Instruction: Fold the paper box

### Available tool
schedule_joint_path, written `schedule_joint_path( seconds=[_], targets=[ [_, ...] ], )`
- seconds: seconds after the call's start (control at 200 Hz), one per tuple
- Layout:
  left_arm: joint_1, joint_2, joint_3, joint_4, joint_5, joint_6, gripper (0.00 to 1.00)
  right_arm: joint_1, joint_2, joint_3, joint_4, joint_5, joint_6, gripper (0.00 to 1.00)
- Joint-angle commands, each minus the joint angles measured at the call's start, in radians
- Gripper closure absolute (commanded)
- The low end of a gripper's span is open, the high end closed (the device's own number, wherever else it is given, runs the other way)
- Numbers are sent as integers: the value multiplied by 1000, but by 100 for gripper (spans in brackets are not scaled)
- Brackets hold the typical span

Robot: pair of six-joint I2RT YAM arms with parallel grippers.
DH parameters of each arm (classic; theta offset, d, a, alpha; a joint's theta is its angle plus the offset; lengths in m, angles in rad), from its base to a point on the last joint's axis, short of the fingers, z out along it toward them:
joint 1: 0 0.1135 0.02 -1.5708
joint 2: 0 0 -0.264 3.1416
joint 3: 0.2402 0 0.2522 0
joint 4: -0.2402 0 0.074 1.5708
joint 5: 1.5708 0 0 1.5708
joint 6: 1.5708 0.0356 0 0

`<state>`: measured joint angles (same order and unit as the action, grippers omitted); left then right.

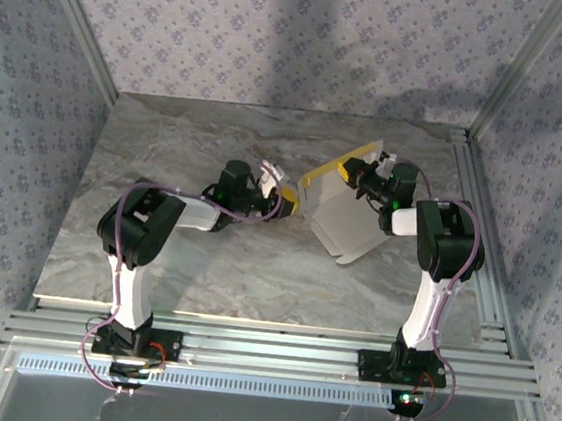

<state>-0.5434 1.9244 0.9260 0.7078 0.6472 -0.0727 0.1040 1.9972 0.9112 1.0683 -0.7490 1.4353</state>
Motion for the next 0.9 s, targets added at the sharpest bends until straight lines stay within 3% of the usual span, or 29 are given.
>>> schedule_joint_path(
  seconds=[0.0,0.9],
  targets=[
    [-22,-31,18,62,63,-7,63,-5,17,-20,-85,7,11,100],
    [-89,56,131,22,-68,-38,61,6,8,-23,-35,11,49,100]
  ],
)
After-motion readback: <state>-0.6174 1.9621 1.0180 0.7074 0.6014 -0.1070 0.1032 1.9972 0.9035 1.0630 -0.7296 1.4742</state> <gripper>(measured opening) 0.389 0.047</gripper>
